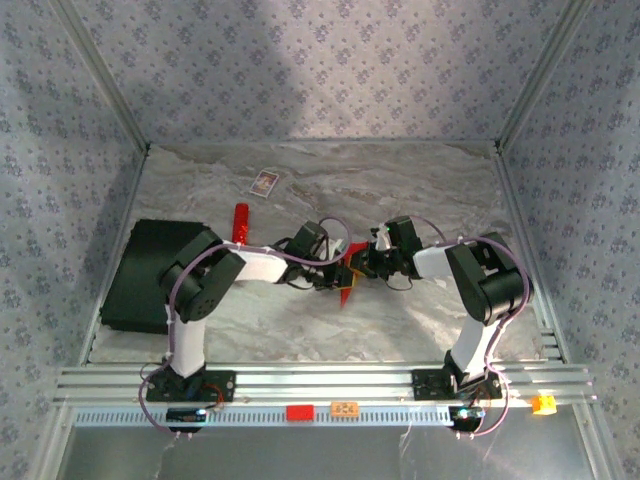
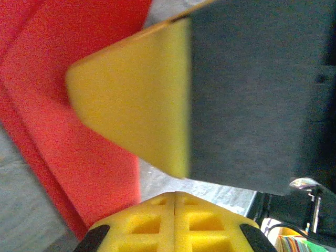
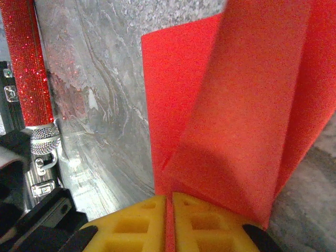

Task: Fold a paper plane with a square sheet of paper (pick it up from the middle)
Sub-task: Fifth fold the wing at the center of the table.

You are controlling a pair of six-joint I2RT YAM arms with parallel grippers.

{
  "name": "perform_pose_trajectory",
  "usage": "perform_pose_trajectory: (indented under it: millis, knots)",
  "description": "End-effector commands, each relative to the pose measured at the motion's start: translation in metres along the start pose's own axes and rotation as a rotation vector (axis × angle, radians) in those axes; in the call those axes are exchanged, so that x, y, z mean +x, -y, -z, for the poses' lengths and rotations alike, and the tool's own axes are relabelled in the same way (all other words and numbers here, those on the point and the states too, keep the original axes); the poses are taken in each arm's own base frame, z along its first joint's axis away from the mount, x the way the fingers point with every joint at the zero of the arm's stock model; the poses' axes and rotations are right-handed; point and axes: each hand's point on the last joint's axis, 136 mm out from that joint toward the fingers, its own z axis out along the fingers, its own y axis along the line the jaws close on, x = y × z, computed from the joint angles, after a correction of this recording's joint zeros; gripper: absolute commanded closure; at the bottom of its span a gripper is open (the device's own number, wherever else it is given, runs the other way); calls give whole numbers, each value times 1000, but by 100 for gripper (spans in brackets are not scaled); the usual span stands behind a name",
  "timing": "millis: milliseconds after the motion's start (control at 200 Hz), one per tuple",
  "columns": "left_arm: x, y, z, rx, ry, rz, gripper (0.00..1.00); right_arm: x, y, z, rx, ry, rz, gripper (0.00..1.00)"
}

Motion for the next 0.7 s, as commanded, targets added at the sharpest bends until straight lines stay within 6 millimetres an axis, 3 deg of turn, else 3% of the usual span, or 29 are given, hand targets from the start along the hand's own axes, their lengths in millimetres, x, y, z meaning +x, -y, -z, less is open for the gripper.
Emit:
perform_pose_trajectory:
  millis: [0,140,295,695]
  knots:
    - [-4,-7,-6,-18,0,10,95,23,44,0,163,-43,-88,85]
    - [21,-33,-7,-107,-54,51,96,24,45,0,166,-42,-88,85]
    - [53,-47,-3,-161,-137,67,97,25,47,1,173,-41,-92,85]
    - [88,-42,15,-228,-237,-20,96,23,47,3,177,-37,-91,85]
